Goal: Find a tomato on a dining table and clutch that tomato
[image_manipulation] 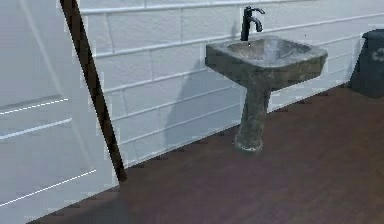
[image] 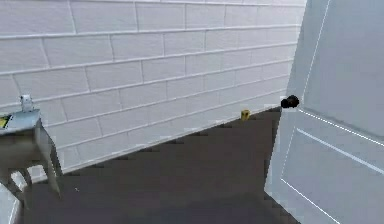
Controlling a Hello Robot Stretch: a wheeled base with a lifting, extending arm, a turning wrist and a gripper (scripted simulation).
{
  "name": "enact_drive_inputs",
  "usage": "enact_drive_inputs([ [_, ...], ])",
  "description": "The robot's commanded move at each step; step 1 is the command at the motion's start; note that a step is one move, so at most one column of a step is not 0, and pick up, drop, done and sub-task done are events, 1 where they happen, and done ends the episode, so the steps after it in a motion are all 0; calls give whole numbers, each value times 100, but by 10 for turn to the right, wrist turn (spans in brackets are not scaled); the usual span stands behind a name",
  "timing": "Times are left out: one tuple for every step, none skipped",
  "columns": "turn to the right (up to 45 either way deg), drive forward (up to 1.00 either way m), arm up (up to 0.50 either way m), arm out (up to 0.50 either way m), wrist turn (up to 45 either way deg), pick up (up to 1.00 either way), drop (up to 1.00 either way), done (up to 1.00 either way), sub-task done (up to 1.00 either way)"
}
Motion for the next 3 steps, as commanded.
enact_drive_inputs([
  [30,0,0,0,0,0,0,0,0],
  [0,100,0,0,0,0,0,0,0],
  [60,0,0,0,0,0,0,0,0],
])
